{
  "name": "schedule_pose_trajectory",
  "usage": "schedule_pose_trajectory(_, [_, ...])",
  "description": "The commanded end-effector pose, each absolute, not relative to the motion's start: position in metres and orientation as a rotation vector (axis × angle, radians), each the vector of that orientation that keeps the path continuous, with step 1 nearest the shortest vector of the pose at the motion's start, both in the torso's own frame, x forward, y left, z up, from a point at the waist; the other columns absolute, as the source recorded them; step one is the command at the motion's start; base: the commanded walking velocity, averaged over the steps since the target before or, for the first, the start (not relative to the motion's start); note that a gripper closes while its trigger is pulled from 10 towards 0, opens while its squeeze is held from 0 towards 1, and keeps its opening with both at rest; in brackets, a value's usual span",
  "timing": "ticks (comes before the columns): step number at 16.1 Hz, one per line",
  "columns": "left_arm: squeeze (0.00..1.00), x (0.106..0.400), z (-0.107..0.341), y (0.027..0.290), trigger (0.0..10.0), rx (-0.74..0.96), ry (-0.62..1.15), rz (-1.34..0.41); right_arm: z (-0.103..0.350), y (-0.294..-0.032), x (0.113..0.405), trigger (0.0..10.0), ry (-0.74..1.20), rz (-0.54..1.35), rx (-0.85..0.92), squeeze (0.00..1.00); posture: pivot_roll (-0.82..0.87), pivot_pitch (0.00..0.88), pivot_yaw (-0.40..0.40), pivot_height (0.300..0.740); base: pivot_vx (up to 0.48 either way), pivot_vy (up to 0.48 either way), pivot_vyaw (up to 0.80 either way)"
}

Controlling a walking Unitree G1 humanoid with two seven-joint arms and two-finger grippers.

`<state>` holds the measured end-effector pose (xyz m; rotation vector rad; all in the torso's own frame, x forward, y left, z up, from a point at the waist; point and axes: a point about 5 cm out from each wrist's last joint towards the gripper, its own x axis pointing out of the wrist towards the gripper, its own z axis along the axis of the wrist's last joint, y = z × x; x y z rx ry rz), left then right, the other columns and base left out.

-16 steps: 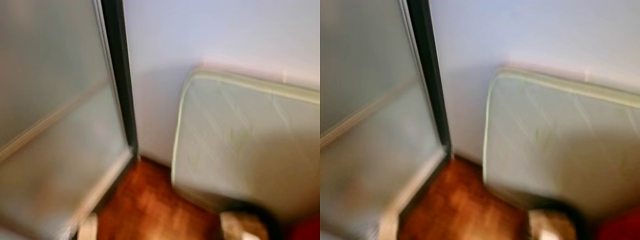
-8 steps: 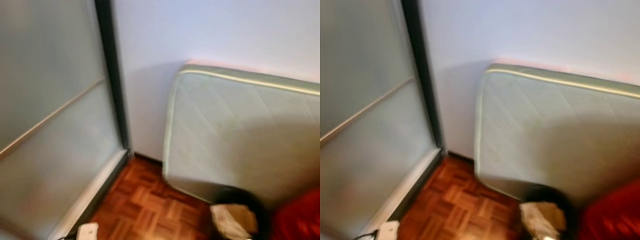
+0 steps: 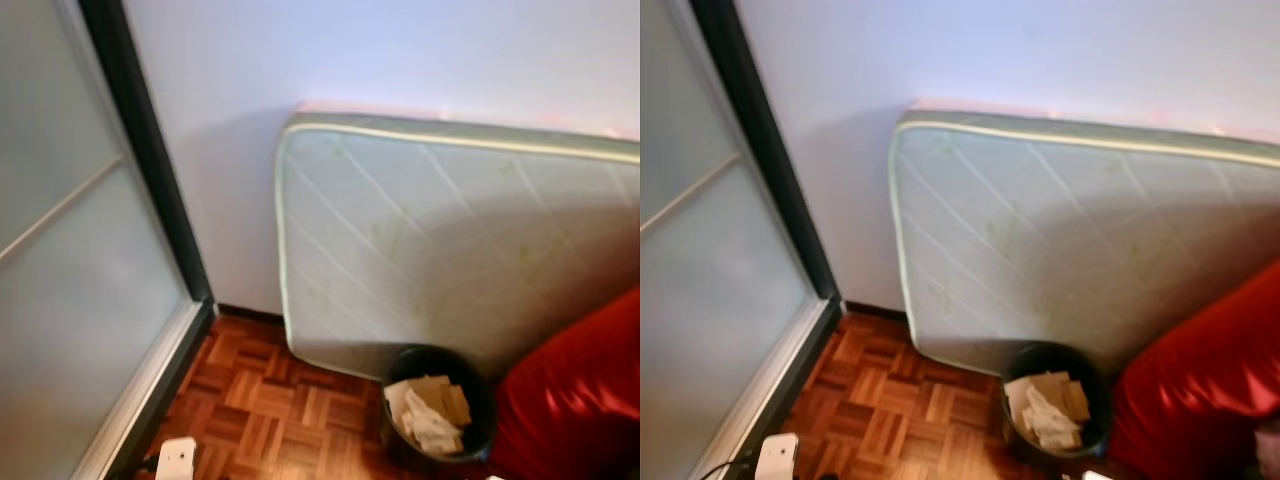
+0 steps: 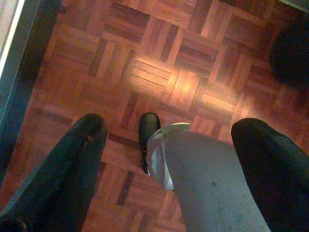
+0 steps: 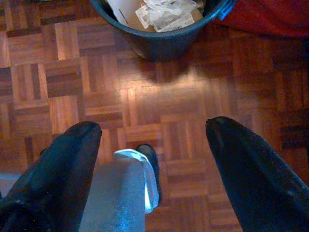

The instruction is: Clean up the room

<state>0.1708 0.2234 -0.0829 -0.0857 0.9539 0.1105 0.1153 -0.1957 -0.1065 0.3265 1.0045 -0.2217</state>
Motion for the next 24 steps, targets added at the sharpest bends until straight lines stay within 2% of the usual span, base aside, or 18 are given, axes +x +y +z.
schedule_pose_trajectory(1, [0.0, 0.168, -0.0838, 0.2249, 10.0, -0.082, 0.963, 0.112, -0.1073, -0.1941, 0.1141, 10.0, 1.017, -0.219, 0.328, 0.0, 0.0, 0.0, -0.046, 0.74, 0.0, 0.0, -0.79])
schedule_pose_trajectory(3, [0.0, 0.1679, -0.0841, 0.2232, 10.0, -0.041, 0.971, 0.078, -0.1076, -0.194, 0.1137, 10.0, 1.027, -0.208, 0.318, 0.0, 0.0, 0.0, -0.046, 0.74, 0.0, -0.172, -0.78])
schedule_pose_trajectory(10, [0.0, 0.168, -0.0842, 0.2224, 10.0, -0.038, 0.969, 0.071, -0.1076, -0.1941, 0.1137, 10.0, 1.029, -0.205, 0.316, 0.0, 0.01, 0.0, -0.046, 0.74, 0.0, -0.049, -0.78])
schedule_pose_trajectory(12, [0.0, 0.1689, -0.0838, 0.2222, 10.0, -0.051, 0.963, 0.079, -0.1074, -0.1943, 0.1141, 10.0, 1.029, -0.204, 0.314, 0.0, 0.01, 0.0, -0.048, 0.74, 0.0, -0.48, -0.77])
schedule_pose_trajectory(18, [0.0, 0.1711, -0.0826, 0.2241, 10.0, -0.04, 0.966, 0.076, -0.1071, -0.1943, 0.1153, 10.0, 1.027, -0.203, 0.313, 0.0, 0.01, 0.0, -0.046, 0.74, 0.0, 0.0, -0.77])
schedule_pose_trajectory(21, [0.0, 0.1717, -0.0821, 0.2254, 10.0, -0.034, 0.965, 0.08, -0.1071, -0.1933, 0.1158, 10.0, 1.026, -0.202, 0.317, 0.0, 0.01, 0.0, -0.043, 0.74, 0.0, -0.386, -0.77])
schedule_pose_trajectory(24, [0.0, 0.1718, -0.082, 0.2256, 10.0, -0.045, 0.965, 0.084, -0.1072, -0.1922, 0.1159, 10.0, 1.025, -0.205, 0.321, 0.0, 0.0, 0.0, -0.038, 0.74, 0.0, 0.0, -0.77])
